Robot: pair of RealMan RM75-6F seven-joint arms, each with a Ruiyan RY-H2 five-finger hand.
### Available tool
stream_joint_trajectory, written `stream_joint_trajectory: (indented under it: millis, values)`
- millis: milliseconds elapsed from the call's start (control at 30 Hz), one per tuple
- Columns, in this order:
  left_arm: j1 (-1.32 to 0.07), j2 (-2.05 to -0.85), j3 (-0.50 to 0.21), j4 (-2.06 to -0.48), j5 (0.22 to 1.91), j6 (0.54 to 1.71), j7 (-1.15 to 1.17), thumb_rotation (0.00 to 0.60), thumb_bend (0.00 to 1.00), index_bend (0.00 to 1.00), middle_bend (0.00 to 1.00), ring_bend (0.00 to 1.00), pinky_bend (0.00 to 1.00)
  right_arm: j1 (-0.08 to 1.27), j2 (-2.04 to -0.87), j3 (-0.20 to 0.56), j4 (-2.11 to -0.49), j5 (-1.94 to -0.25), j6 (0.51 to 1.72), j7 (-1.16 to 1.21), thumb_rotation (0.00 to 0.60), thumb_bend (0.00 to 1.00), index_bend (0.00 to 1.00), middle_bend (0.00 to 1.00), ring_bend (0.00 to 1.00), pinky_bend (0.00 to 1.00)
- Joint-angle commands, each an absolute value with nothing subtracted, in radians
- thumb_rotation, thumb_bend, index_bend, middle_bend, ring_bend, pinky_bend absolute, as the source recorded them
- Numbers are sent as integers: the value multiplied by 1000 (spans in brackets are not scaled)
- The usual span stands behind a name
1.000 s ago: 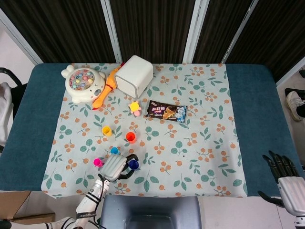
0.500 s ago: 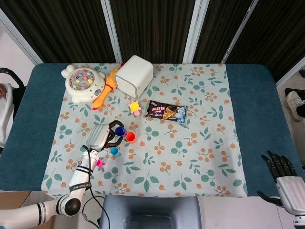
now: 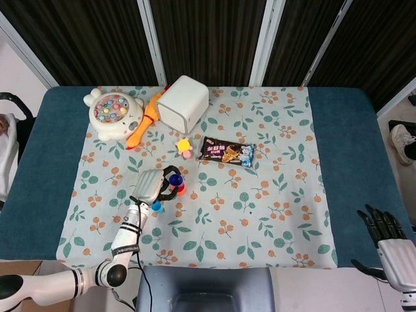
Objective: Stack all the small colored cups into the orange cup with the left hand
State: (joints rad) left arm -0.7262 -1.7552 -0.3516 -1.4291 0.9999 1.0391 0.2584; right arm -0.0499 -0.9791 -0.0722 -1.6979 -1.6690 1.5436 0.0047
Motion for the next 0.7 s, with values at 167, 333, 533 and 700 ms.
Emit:
stream_joint_trajectory:
  millis: [167, 333, 533, 700]
  values:
    - [-731, -1765, -330, -1409, 996, 1042, 260, 600, 401, 553, 1000, 1000, 1000, -51, -980, -72, -1696, -1670, 1548, 7, 600, 212, 0, 0, 0, 0]
    - [-736, -1773, -321, -1398, 992, 1043, 266, 600, 395, 506, 1000, 1000, 1000, -53, -980, -72, -1695, -1672, 1551, 9, 600, 213, 0, 0, 0, 0]
    - [-744, -1774, -314, -1380, 977, 1027, 272, 600, 391, 446, 1000, 1000, 1000, -55, -978, -71, -1693, -1672, 1556, 16, 600, 213, 0, 0, 0, 0]
    - [-746, -1759, -304, -1387, 966, 1003, 274, 600, 369, 156, 1000, 1000, 1000, -56, -978, -70, -1691, -1672, 1559, 19, 600, 213, 0, 0, 0, 0]
